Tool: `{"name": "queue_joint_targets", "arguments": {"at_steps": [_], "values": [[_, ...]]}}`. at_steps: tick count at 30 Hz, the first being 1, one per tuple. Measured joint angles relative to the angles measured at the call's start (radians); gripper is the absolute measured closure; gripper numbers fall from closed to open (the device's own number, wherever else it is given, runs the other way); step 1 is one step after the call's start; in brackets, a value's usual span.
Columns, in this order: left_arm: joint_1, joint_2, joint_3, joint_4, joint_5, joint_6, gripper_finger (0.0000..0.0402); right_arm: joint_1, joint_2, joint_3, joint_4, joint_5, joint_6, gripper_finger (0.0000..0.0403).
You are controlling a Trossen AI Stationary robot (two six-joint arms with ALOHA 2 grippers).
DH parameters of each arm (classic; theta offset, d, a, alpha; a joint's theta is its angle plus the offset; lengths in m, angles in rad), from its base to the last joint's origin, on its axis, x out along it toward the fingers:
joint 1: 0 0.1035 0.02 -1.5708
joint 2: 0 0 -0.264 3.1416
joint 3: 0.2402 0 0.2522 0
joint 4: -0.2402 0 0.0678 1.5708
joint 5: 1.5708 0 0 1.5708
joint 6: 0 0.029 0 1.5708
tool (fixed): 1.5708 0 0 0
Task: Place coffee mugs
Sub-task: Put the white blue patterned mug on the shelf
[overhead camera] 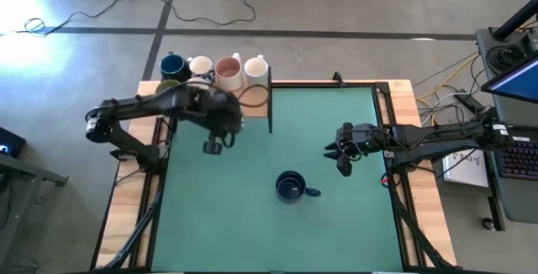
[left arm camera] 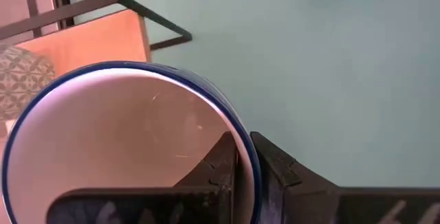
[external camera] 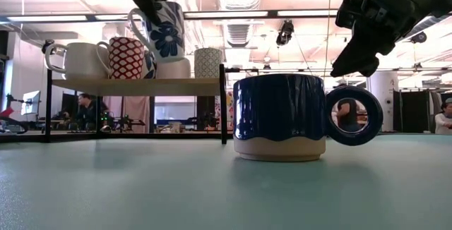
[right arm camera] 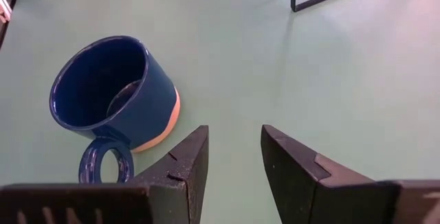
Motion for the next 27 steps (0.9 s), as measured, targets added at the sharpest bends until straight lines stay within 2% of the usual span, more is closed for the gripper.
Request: {"name": "queue_joint_targets", "arguments": {"at_steps": [15,27], "values": [[0.242,0.007,0.0,-0.013,0.097,0.194,0.0392,0.0,0.0,0.0,0.0,0.0,0.0,0.028],[0.323,0.03,0.0,-0.032,0.101,0.267,0.0385,0.0,0.0,0.0,0.0,0.0,0.0,0.028]]}}
